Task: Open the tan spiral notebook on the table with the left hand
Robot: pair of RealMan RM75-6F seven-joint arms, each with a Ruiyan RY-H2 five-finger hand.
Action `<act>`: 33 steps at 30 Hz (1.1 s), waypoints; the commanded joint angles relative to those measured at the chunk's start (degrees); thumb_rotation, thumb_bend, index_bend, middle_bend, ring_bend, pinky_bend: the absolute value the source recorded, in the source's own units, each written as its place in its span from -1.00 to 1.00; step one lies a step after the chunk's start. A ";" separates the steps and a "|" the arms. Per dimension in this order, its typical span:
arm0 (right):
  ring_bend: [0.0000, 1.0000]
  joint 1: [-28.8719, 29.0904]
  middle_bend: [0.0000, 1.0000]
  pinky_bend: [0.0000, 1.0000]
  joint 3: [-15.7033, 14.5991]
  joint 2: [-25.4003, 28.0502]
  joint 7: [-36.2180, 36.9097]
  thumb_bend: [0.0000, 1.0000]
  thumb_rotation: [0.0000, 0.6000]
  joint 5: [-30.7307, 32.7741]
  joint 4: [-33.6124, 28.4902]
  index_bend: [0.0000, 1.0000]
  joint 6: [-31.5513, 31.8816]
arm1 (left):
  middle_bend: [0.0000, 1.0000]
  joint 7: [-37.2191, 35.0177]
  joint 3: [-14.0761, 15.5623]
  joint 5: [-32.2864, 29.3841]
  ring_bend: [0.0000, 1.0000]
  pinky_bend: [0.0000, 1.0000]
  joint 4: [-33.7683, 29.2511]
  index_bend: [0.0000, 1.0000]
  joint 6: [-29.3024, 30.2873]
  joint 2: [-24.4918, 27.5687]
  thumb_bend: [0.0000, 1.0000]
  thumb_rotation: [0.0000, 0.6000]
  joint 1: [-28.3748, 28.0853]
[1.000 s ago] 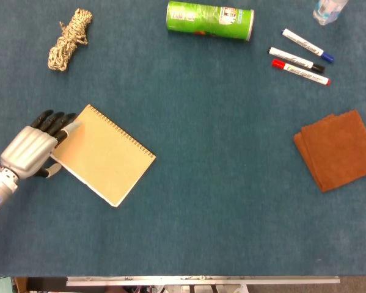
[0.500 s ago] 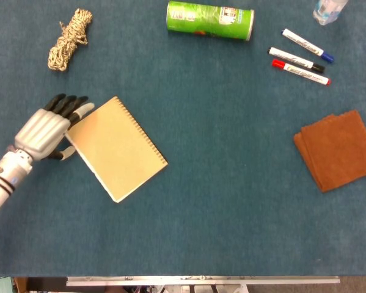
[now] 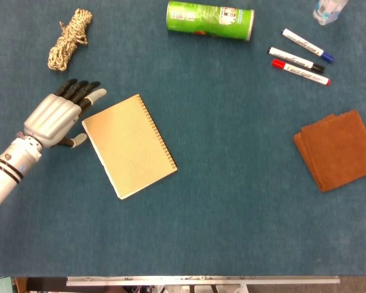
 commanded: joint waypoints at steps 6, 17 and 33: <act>-0.49 0.98 -0.28 -0.34 0.16 -0.78 0.77 -0.62 1.00 -0.54 0.97 -0.12 -1.08 | -1.00 3.13 -0.12 -1.47 -1.00 -1.00 -17.81 -0.70 2.26 9.56 -0.51 1.00 1.32; -0.49 0.84 -0.28 -0.34 0.03 -1.24 2.15 -0.62 1.00 -0.69 2.14 -0.12 -0.91 | -1.00 8.81 0.74 2.07 -1.00 -1.00 -28.37 -0.53 -4.44 9.66 -0.52 0.49 -4.28; -0.49 0.47 -0.28 -0.34 -0.19 -1.57 3.93 -0.62 1.00 0.12 3.90 -0.12 -1.61 | -1.00 19.59 -4.48 -12.54 -1.00 -1.00 -28.89 -0.47 -16.08 0.69 -0.66 -0.32 -9.46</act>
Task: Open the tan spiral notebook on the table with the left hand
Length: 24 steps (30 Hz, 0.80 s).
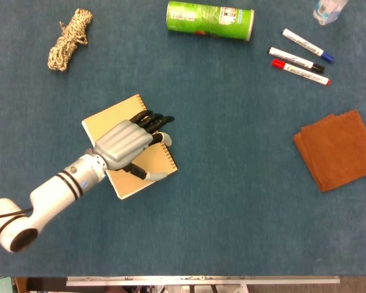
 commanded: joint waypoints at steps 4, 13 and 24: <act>-0.49 0.08 -0.28 -0.34 0.14 0.26 0.70 -0.62 1.00 0.08 0.47 -0.12 -0.16 | -1.00 4.05 -1.55 -5.58 -1.00 -1.00 1.00 -0.47 -2.28 -3.85 -0.67 -0.36 -1.07; -0.49 -0.16 -0.28 -0.34 0.15 0.38 1.74 -0.62 1.00 0.46 1.28 -0.12 -0.27 | -1.00 9.39 -0.76 -8.01 -1.00 -1.00 3.28 -0.41 -3.00 -7.16 -0.68 -0.36 -1.83; -0.49 -0.39 -0.28 -0.34 0.19 0.22 2.45 -0.62 1.00 0.47 1.99 -0.12 0.00 | -1.00 8.84 0.07 -8.62 -1.00 -1.00 3.74 -0.44 -3.00 -8.75 -0.69 -0.38 -1.57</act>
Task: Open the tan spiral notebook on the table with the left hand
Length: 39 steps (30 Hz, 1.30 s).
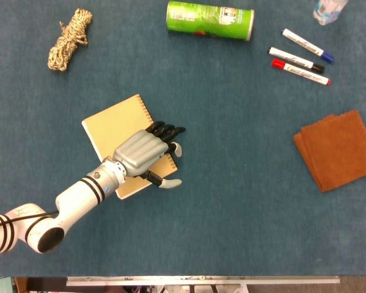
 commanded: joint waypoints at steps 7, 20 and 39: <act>-0.49 -0.42 -0.28 -0.34 -0.01 -0.21 0.46 -0.62 1.00 0.36 0.42 -0.12 0.22 | -1.00 0.76 0.53 -0.08 -1.00 -1.00 0.40 -0.44 0.25 -0.54 -0.69 -0.38 -0.01; -0.49 0.30 -0.28 -0.34 0.18 -0.50 0.12 -0.62 1.00 -0.11 0.27 -0.12 -0.38 | -1.00 0.72 3.80 1.02 -1.00 -1.00 -1.43 -0.42 1.66 4.68 -0.69 -0.40 2.23; -0.49 0.60 -0.28 -0.34 0.15 -0.32 -1.02 -0.62 1.00 -1.18 -1.43 -0.12 0.17 | -1.00 -6.63 7.73 16.25 -1.00 -1.00 -3.63 -0.50 12.39 13.98 -0.69 1.00 5.37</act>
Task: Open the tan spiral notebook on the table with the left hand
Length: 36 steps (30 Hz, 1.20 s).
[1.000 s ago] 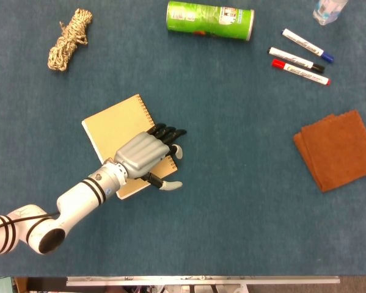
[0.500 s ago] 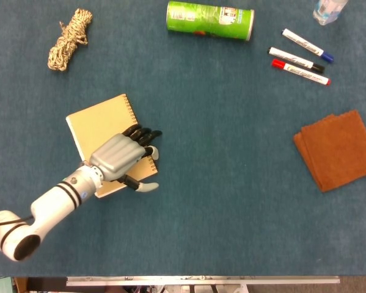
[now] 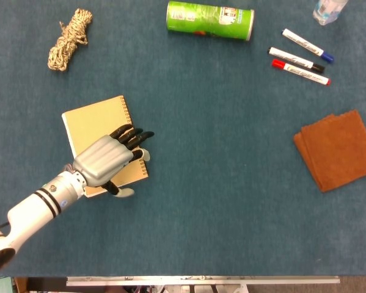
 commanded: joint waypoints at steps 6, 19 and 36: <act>-0.49 0.00 -0.28 -0.34 -0.07 0.31 -0.86 -0.62 1.00 -0.29 -1.03 -0.12 0.26 | -1.00 -9.20 1.70 8.46 -1.00 -1.00 11.15 -0.50 8.51 1.45 -0.69 1.00 1.78; -0.49 0.69 -0.28 -0.34 -0.32 0.52 -3.95 -0.62 1.00 -1.29 -3.76 -0.12 -0.15 | -0.99 -17.84 6.21 16.89 -1.00 -1.00 34.78 -0.49 18.92 -4.22 -0.69 1.00 5.66; -0.49 0.19 -0.28 -0.34 -0.66 1.15 -8.01 -0.62 1.00 -1.55 -7.37 -0.12 0.74 | -0.98 -26.19 7.96 18.96 -1.00 -1.00 52.92 -0.48 24.50 -13.78 -0.69 1.00 8.36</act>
